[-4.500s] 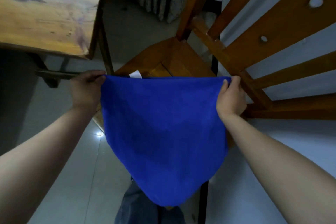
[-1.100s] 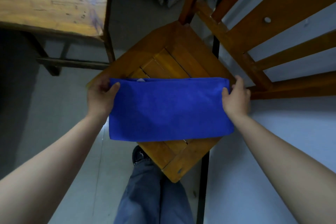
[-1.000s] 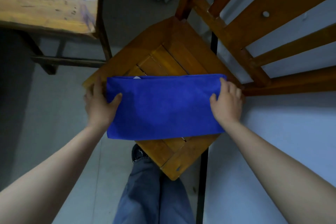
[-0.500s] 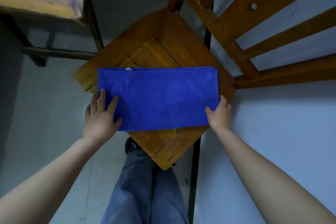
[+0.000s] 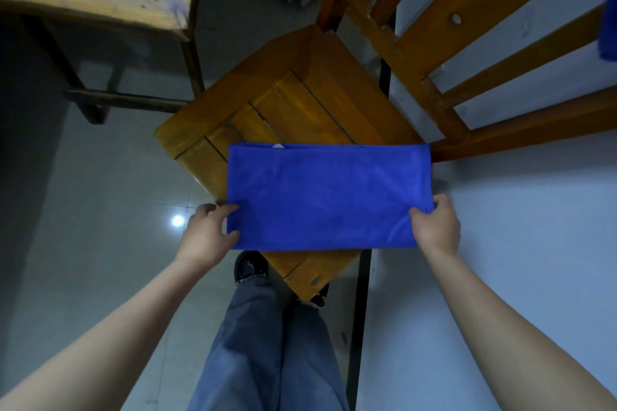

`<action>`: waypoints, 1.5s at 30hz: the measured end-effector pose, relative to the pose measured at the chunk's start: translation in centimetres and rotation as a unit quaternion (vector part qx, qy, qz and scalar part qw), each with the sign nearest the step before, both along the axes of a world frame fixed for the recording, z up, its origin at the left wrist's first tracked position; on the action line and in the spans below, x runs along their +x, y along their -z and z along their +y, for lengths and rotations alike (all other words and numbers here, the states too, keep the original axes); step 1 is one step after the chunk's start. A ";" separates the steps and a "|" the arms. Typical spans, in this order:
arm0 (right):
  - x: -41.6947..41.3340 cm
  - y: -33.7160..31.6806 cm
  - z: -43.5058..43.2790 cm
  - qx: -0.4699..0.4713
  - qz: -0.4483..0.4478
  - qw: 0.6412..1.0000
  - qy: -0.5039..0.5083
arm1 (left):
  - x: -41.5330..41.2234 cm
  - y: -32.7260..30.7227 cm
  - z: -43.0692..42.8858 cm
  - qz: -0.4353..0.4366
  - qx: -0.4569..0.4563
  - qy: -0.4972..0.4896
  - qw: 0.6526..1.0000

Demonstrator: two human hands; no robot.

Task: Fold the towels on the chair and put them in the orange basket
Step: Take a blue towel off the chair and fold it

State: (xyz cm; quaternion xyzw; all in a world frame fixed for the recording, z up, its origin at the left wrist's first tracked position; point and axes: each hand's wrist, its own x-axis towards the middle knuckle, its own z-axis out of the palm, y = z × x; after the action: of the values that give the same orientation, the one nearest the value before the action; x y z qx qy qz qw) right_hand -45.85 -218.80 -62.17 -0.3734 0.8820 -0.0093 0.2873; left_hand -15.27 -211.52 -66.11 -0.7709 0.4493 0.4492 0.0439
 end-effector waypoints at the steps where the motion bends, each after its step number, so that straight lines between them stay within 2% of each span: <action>1: 0.3 -0.7 0.5 -0.004 0.013 1.000 -0.015 | -0.6 -0.3 0.2 -0.050 -0.011 0.069 0.996; 3: 1.5 -1.9 1.2 -0.016 0.031 0.997 -0.062 | -1.6 -0.7 0.4 -0.116 -0.050 0.185 0.975; 6: 5.1 -3.3 2.1 -0.076 0.006 0.987 -0.142 | -2.2 -0.5 0.0 -0.121 -0.088 0.273 0.950; 9: 9.6 -3.6 2.9 -0.093 -0.079 0.970 -0.209 | -1.9 -0.2 -0.8 -0.087 -0.040 0.318 0.943; 11: 12.4 -2.7 3.4 -0.063 -0.154 0.966 -0.197 | -1.6 -0.1 -1.3 -0.039 -0.001 0.295 0.955; 14: 15.4 -1.2 4.0 -0.024 -0.211 0.963 -0.167 | -1.1 0.0 -2.1 0.050 -0.002 0.203 0.978; 16: 16.7 -1.0 4.3 -0.028 -0.215 0.962 -0.167 | -0.6 0.0 -2.8 0.149 0.013 0.041 0.988; 18: 17.6 -1.2 4.3 -0.047 -0.222 0.958 -0.173 | 0.0 -0.1 -3.5 0.224 0.041 -0.109 0.968; 22: 18.3 -1.2 4.8 -0.023 -0.242 0.946 -0.216 | 0.2 -1.1 -4.4 0.311 0.042 -0.286 0.905; 26: 17.6 -0.4 5.0 0.051 -0.220 0.907 -0.355 | 0.1 -1.2 -4.8 0.321 0.010 -0.373 0.871; 28: 16.5 0.1 5.1 0.050 -0.167 0.894 -0.413 | -0.1 -1.1 -4.5 0.291 -0.037 -0.378 0.878; 30: 15.1 0.8 5.2 -0.005 -0.085 0.882 -0.463 | -0.5 -0.7 -3.8 0.229 -0.089 -0.333 0.910; 32: 13.5 2.0 5.3 -0.060 0.007 0.862 -0.504 | -1.2 -0.5 -2.9 0.096 -0.138 -0.174 0.970; 33: 12.8 2.7 5.1 -0.069 0.044 0.852 -0.517 | -1.5 -0.3 -2.4 0.010 -0.171 -0.058 0.983; 34: 12.1 3.3 4.8 -0.065 0.069 0.843 -0.530 | -2.0 -0.2 -2.1 -0.056 -0.220 0.054 0.972; 36: 11.0 4.3 3.7 -0.068 0.106 0.827 -0.549 | -2.7 0.8 -2.0 -0.107 -0.294 0.236 0.920; 38: 10.0 5.5 3.0 -0.055 0.132 0.810 -0.568 | -2.8 2.5 -2.1 -0.120 -0.309 0.338 0.881; 40: 9.6 6.6 3.0 -0.042 0.149 0.794 -0.588 | -1.9 4.0 -2.4 -0.138 -0.289 0.360 0.876; 43: 9.5 8.0 3.0 -0.012 0.136 0.798 -0.587 | -0.2 6.4 -2.4 -0.144 -0.277 0.362 0.878; 45: 9.5 8.9 3.0 -0.024 0.138 0.799 -0.584 | 0.4 7.3 -2.5 -0.134 -0.283 0.372 0.874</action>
State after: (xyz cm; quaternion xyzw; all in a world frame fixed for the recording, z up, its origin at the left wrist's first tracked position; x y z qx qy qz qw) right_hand -36.32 -215.76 -71.06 -0.8223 0.5261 0.1904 0.1045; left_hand -14.88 -213.99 -73.38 -0.5789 0.8008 0.1458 0.0475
